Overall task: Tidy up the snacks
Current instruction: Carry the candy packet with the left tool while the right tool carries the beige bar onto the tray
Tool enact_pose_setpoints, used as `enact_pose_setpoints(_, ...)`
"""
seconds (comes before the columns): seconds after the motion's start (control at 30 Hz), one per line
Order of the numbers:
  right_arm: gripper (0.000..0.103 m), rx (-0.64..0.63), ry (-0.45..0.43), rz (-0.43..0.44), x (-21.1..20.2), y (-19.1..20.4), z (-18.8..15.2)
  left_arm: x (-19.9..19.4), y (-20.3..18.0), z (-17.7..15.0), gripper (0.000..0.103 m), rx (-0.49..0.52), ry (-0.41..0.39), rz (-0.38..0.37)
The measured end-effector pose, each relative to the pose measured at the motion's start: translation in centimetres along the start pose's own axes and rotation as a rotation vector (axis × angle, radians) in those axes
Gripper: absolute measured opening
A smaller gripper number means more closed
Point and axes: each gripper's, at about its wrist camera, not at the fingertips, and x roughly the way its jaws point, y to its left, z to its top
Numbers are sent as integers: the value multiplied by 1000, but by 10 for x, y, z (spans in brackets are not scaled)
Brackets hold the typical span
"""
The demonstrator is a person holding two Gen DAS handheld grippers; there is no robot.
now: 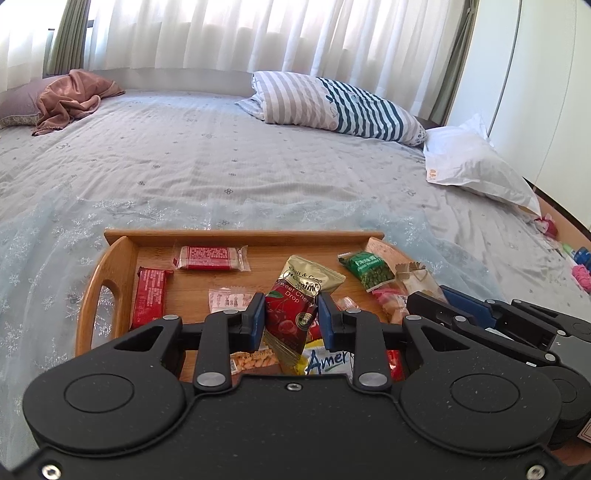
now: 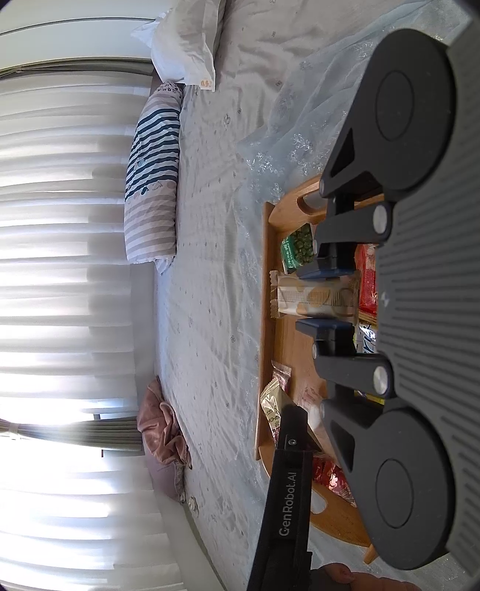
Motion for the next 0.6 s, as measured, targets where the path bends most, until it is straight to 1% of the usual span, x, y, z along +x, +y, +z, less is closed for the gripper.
enact_pose_setpoints(0.33,27,1,2,-7,22,-6,11,27,1,16,28,-7,18,14)
enact_pose_setpoints(0.47,27,19,11,24,36,-11,17,43,4,21,28,-43,30,24)
enact_pose_setpoints(0.6,27,23,36,21,54,-12,21,60,10,26,28,-91,41,37)
